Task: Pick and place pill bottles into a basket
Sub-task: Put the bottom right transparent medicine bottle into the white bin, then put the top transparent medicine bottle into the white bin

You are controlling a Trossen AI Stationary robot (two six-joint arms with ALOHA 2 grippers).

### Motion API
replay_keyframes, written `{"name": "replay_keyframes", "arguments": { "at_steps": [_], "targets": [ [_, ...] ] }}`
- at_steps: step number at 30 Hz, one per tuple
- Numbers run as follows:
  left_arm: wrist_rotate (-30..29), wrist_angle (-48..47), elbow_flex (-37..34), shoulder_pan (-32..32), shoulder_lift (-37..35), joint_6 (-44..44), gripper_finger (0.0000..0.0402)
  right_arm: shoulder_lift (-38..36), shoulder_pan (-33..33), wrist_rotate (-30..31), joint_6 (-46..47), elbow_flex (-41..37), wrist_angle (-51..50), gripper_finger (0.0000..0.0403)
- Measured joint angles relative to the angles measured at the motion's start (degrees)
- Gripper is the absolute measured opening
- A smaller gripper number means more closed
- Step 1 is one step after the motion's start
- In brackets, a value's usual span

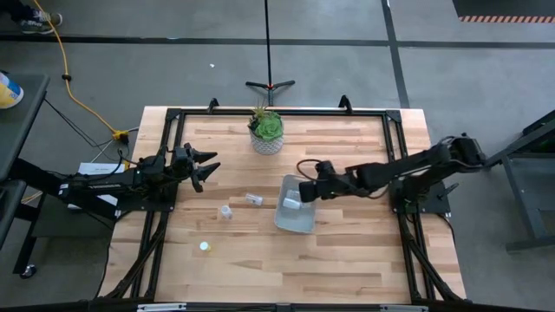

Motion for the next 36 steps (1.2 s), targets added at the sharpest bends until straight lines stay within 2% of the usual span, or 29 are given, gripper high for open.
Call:
{"name": "replay_keyframes", "arguments": {
  "at_steps": [5, 9, 23, 36],
  "targets": [
    [0.0, 0.01, 0.0, 0.01, 0.0, 0.0, 0.025, 2.5, -0.02, -0.87, 6.57, 0.0, -1.16, 0.0132],
    [0.01, -0.01, 0.0, 0.0, 0.0, 0.0, 0.025, 2.81, -0.02, -2.54, 10.27, 0.0, -6.69, 0.0133],
    [0.02, -0.01, 0.0, 0.01, 0.0, 0.0, 0.025, 2.81, -0.68, -2.8, 10.74, -0.04, -8.82, 0.0135],
    [0.02, -0.01, 0.0, -0.01, 0.02, 0.0, 0.025, 2.81, -0.68, -4.8, 10.47, -0.04, -9.48, 0.0197]
  ]
}}
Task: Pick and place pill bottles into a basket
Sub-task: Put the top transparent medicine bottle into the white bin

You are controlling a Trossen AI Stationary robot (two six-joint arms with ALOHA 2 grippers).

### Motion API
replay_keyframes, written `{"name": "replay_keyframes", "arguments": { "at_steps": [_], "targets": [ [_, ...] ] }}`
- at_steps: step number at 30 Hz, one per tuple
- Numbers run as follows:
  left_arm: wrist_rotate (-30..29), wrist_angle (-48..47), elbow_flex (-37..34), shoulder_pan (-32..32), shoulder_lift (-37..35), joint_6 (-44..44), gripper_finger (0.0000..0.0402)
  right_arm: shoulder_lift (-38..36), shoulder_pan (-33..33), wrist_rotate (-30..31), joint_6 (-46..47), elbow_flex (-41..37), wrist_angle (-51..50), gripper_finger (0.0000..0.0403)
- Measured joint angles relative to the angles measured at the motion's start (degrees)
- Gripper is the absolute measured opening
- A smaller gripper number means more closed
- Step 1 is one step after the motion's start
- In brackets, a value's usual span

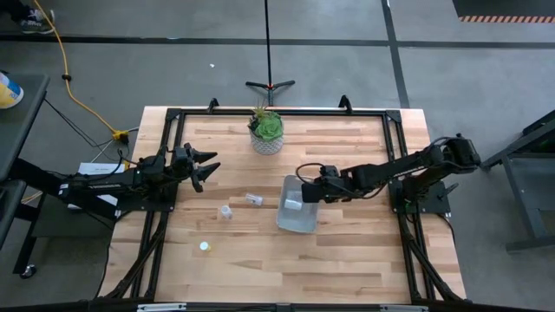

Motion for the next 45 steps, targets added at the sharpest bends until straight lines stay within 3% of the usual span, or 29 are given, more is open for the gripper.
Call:
{"name": "replay_keyframes", "arguments": {
  "at_steps": [7, 9, 12, 16, 18, 22, 27, 30, 32, 35, 41, 45],
  "targets": [
    [0.03, 0.0, 0.0, 0.02, -0.02, 0.0, 0.025, -2.22, 0.86, 9.96, -13.58, 0.0, 9.77, 0.0193],
    [0.02, 0.0, 0.0, 0.0, -0.02, 0.0, 0.025, -3.68, 1.61, 12.6, -23.19, -0.02, 16.72, 0.0189],
    [0.18, 0.0, 0.0, 0.0, -0.02, 0.0, 0.025, -6.39, 4.02, 9.85, -43.54, -0.03, 31.89, 0.0184],
    [0.2, 0.0, 0.0, 0.02, -0.02, 0.0, 0.025, -11.14, 6.46, 9.43, -57.83, 0.09, 41.36, 0.0167],
    [0.17, 0.02, 0.0, 0.02, -0.02, 0.0, 0.025, -14.04, 7.62, 10.61, -62.25, 0.09, 38.63, 0.0154],
    [0.15, 0.0, 0.0, 0.02, -0.02, 0.0, 0.025, -22.17, 11.28, 15.65, -62.55, 0.07, 21.83, 0.0122],
    [-0.52, 0.01, 0.0, 0.01, -0.02, 0.78, 0.025, -31.28, 17.89, 34.47, -58.17, 0.07, 2.61, 0.008],
    [-1.4, 0.15, 0.0, 0.02, -0.02, 1.45, 0.025, -34.47, 20.53, 39.15, -55.91, -0.03, -4.83, 0.0057],
    [-2.29, 0.15, 0.0, 0.0, -0.02, 1.51, 0.025, -36.38, 20.94, 38.08, -55.98, -0.66, -6.13, 0.0042],
    [-3.09, 0.24, 0.0, 0.0, -0.02, 1.51, 0.025, -40.09, 20.02, 35.77, -57.45, -6.34, 0.46, 0.0017],
    [-5.91, 0.45, 0.0, 0.01, 0.0, -0.02, 0.025, -43.98, 11.98, 19.35, -63.8, -28.36, 38.45, 0.0006],
    [-7.6, 0.59, 0.0, 0.02, 0.0, 0.0, 0.025, -44.04, 6.7, 13.93, -74.0, -36.9, 49.46, 0.0001]
  ]
}}
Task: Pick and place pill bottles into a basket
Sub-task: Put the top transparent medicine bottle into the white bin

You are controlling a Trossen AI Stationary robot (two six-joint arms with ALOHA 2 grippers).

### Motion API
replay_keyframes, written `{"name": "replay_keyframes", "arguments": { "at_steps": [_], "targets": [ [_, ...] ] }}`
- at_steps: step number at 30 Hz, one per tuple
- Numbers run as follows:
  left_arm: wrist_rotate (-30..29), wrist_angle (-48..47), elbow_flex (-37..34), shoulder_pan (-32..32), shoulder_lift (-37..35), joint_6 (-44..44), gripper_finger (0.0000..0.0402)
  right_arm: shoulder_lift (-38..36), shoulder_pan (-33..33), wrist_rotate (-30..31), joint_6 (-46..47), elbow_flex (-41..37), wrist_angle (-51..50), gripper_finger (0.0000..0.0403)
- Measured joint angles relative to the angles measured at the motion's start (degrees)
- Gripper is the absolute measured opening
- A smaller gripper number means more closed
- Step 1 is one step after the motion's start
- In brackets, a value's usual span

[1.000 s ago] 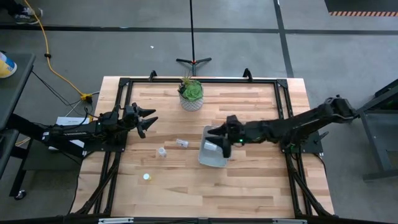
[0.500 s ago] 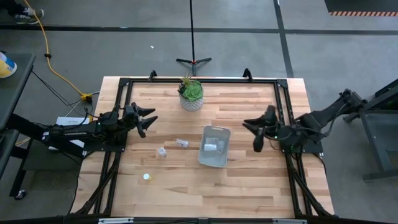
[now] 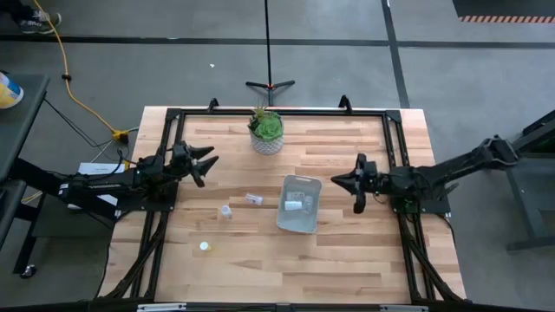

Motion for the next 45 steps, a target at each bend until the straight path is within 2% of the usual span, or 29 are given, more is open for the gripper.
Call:
{"name": "replay_keyframes", "arguments": {
  "at_steps": [4, 9, 13, 15, 18, 23, 28, 30, 33, 36, 41, 45],
  "targets": [
    [-1.01, 0.01, 0.0, -0.01, 0.0, 0.01, 0.025, -0.6, -7.0, -8.07, -6.03, -3.81, 3.09, 0.0001],
    [-2.68, 0.11, 0.0, 0.0, 0.0, -0.15, 0.025, -2.26, -18.32, -25.04, -4.79, -7.52, 6.85, 0.0001],
    [-2.75, -0.04, 0.09, 0.0, -0.01, -0.21, 0.025, -5.94, -23.79, -31.69, 0.07, -7.65, 3.19, 0.0001],
    [-2.76, -0.88, 0.2, 0.0, 0.0, -0.22, 0.025, -8.74, -24.01, -32.52, 0.66, -7.65, 2.67, 0.0001],
    [-2.76, -0.92, 0.24, 0.0, 0.0, -0.22, 0.025, -14.95, -22.64, -30.35, -1.26, -7.61, -0.16, 0.0],
    [-2.78, -1.08, 0.3, 0.0, 0.0, -0.21, 0.025, -27.9, -18.56, -24.02, -0.43, -7.65, -16.25, 0.0],
    [-2.6, -1.25, 0.37, -0.01, 0.0, -0.03, 0.025, -38.71, -14.77, -14.71, -4.05, -7.61, -19.04, 0.0],
    [-1.95, -1.3, 0.37, 0.0, 0.0, -0.02, 0.025, -41.76, -13.45, -11.68, -4.17, -7.61, -23.0, 0.0],
    [0.43, -1.36, 0.39, -0.01, 0.0, -0.02, 0.025, -41.31, -11.71, -11.07, -2.36, -8.2, -26.04, 0.0],
    [3.52, -1.28, 0.4, -0.02, -0.07, -0.04, 0.025, -41.29, -10.49, -11.23, -0.15, -9.85, -23.94, 0.0],
    [8.5, 1.5, 0.5, -0.02, -0.04, -4.77, 0.025, -41.21, -10.27, -3.14, 3.9, -10.66, -23.68, 0.0],
    [13.82, 1.71, 0.53, -0.02, 0.7, -9.93, 0.025, -41.2, -10.27, -0.32, 6.79, -10.66, -23.78, 0.0]
  ]
}}
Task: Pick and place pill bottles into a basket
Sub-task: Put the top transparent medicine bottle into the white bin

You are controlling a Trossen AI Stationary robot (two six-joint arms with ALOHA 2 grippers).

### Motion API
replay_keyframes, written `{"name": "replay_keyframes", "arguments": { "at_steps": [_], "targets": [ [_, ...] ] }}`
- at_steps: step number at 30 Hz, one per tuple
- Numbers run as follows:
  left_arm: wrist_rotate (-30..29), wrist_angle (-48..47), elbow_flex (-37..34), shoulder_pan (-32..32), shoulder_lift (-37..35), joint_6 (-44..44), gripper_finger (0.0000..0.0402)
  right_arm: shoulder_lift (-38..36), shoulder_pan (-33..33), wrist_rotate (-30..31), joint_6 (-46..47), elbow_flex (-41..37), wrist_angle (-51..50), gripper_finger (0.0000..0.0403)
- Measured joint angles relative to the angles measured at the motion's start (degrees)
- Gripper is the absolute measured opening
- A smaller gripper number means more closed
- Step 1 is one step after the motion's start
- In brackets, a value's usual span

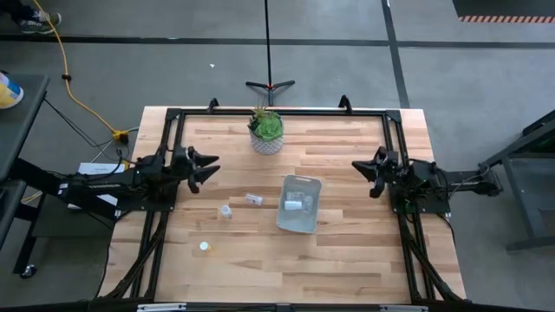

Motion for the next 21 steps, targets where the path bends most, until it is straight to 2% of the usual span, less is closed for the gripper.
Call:
{"name": "replay_keyframes", "arguments": {
  "at_steps": [3, 8, 13, 21],
  "targets": [
    [2.32, -1.86, 1.97, 0.0, 1.87, -0.62, 0.025, 0.0, -0.02, -0.92, -0.01, 0.0, -0.24, 0.0],
    [2.68, -8.26, 9.87, 0.0, 9.51, 5.22, 0.025, 0.0, 0.0, -1.86, -0.01, 0.0, -0.24, 0.0],
    [4.12, -12.43, 17.14, 0.0, 21.87, 9.52, 0.025, 0.0, 0.0, -1.25, -0.03, 0.0, -0.79, 0.0],
    [12.13, -11.93, 25.67, 0.0, 44.51, 13.24, 0.025, 0.02, 0.0, -1.03, -0.03, 0.0, -1.53, 0.0]
  ]
}}
